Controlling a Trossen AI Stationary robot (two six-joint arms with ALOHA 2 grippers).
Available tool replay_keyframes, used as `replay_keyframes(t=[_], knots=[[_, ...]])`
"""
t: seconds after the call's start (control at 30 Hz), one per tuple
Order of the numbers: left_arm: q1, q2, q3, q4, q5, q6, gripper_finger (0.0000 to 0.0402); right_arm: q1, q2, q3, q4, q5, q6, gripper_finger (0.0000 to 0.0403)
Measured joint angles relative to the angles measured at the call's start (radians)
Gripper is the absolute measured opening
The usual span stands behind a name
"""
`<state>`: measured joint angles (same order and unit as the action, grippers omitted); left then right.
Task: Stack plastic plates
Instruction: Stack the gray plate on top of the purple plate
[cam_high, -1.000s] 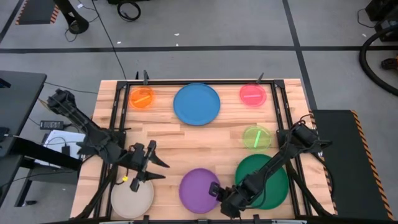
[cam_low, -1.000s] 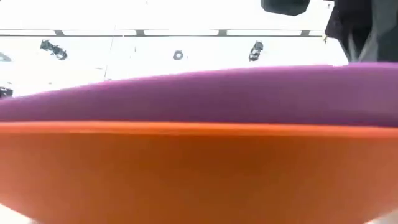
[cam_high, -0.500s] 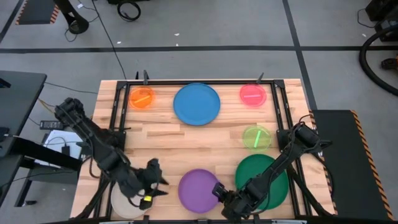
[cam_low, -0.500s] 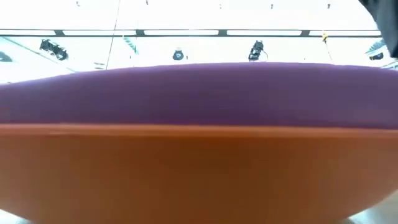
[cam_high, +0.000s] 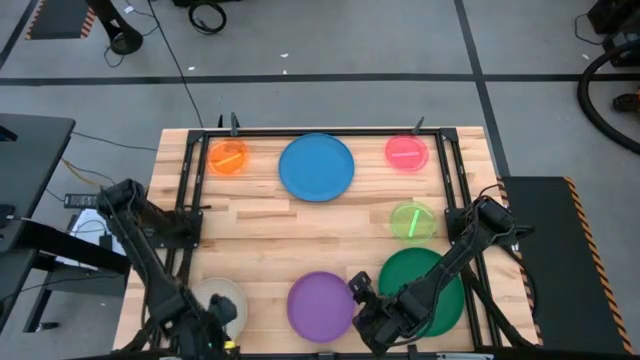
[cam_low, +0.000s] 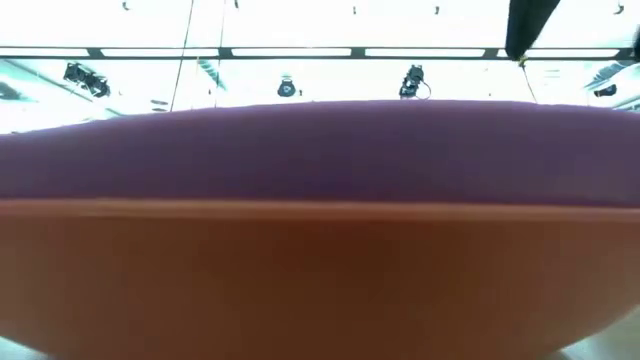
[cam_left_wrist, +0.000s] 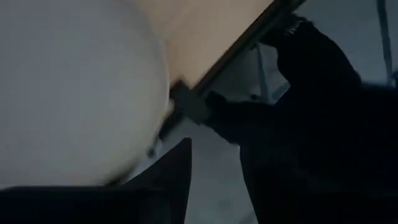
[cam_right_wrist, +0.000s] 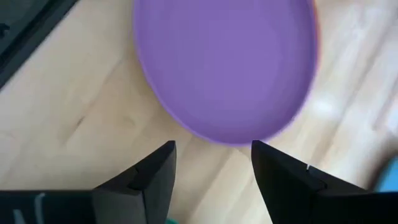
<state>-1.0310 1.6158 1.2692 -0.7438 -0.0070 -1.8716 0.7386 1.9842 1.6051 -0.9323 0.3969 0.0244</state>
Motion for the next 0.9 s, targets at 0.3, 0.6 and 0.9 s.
replay_keyframes(t=[0.3,0.6,0.9], knots=[[-0.019,0.09,0.186,-0.01,0.202,-0.296,0.0142,-0.014,-0.012,0.002,-0.167,0.031,0.153,0.0217],[0.075,0.249,0.218,-0.179,0.191,-0.125,0.0142,0.0,-0.042,0.002,-0.307,0.052,0.279,0.0217],[0.134,0.317,0.218,-0.248,0.055,0.151,0.0142,0.08,-0.06,0.002,-0.374,0.097,0.379,0.0217]])
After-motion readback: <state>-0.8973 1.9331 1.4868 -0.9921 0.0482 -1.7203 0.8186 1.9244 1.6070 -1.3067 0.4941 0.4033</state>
